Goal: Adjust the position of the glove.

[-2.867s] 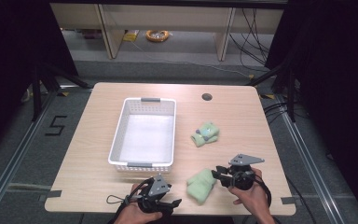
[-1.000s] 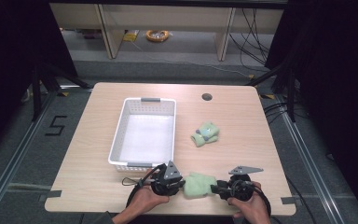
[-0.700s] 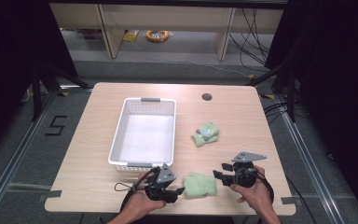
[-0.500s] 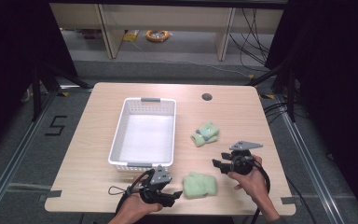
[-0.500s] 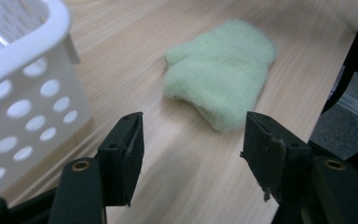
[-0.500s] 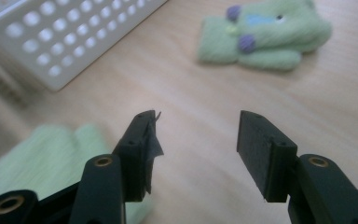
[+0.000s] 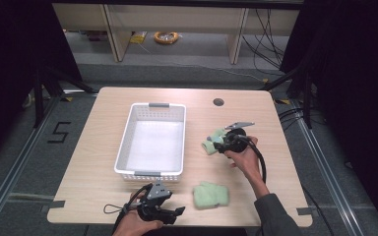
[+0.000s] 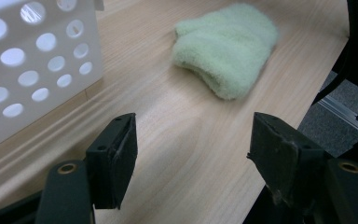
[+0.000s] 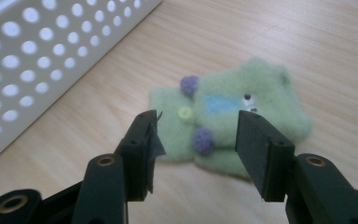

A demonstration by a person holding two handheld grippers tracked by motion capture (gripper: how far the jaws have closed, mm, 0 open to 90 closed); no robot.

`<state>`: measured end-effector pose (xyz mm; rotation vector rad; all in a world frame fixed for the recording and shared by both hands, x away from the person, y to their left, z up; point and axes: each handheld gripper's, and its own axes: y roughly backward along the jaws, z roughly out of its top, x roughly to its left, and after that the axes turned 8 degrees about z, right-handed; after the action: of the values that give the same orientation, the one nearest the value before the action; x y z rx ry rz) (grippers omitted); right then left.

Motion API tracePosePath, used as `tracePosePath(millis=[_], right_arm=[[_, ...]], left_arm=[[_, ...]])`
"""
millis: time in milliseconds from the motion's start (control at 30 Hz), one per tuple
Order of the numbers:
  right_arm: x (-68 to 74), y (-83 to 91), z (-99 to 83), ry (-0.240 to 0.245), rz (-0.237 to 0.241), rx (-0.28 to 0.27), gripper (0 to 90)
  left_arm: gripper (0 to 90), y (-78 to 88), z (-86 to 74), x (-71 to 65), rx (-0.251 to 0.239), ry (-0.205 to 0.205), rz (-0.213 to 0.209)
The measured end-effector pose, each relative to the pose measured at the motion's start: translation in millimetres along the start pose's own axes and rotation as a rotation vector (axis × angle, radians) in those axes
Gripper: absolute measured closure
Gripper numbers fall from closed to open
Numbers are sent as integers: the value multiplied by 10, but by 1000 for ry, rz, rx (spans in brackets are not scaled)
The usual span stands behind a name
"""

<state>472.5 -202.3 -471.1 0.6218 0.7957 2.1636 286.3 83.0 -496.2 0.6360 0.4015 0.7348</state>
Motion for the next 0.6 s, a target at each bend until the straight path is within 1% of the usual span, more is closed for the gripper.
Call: tracePosePath(millis=[33,67,100,133,167,233,267,300,333,367,400,467,500,533,567,600], right_arm=[[-14,-84,21,1,-7,-25,501],[-11,-92,46,-21,-2,9,501],[-19,-131,69,-34,-7,24,501],[-39,-218,94,-37,-12,36,513],[-39,-218,94,-37,-12,36,513],[-53,-304,113,-48,-13,47,532],[-64,-356,125,-52,-27,66,544],[-64,-356,125,-52,-27,66,544],[-74,-382,128,-55,-38,69,548],[-80,-404,125,-65,-31,69,559],[-90,-414,120,-66,-29,69,569],[-94,-420,112,-62,-25,74,589],[-110,-416,107,-47,-22,85,602],[-111,-412,108,-66,-11,86,615],[-111,-418,97,-69,-16,72,630],[-131,-432,79,-70,-26,52,666]], left_arm=[[318,3,-1,5,-3,-7,2],[319,8,-2,19,6,-22,8],[318,5,-6,18,6,-18,8],[319,5,-6,19,10,-20,8],[319,4,-7,18,10,-20,7],[319,1,-7,17,13,-24,-1],[319,-3,-13,4,14,-2,-2],[319,-6,-14,5,14,-5,-4],[319,-4,-13,12,14,-21,-2],[319,-4,-14,13,15,-19,-2],[319,-8,-18,3,14,-1,-3],[319,-7,-13,7,15,-5,-5],[320,-6,-9,8,15,-6,-5],[320,-5,-8,7,13,-5,-4],[320,-10,-9,5,9,-2,-4],[322,-1,-6,11,10,-20,-3]])
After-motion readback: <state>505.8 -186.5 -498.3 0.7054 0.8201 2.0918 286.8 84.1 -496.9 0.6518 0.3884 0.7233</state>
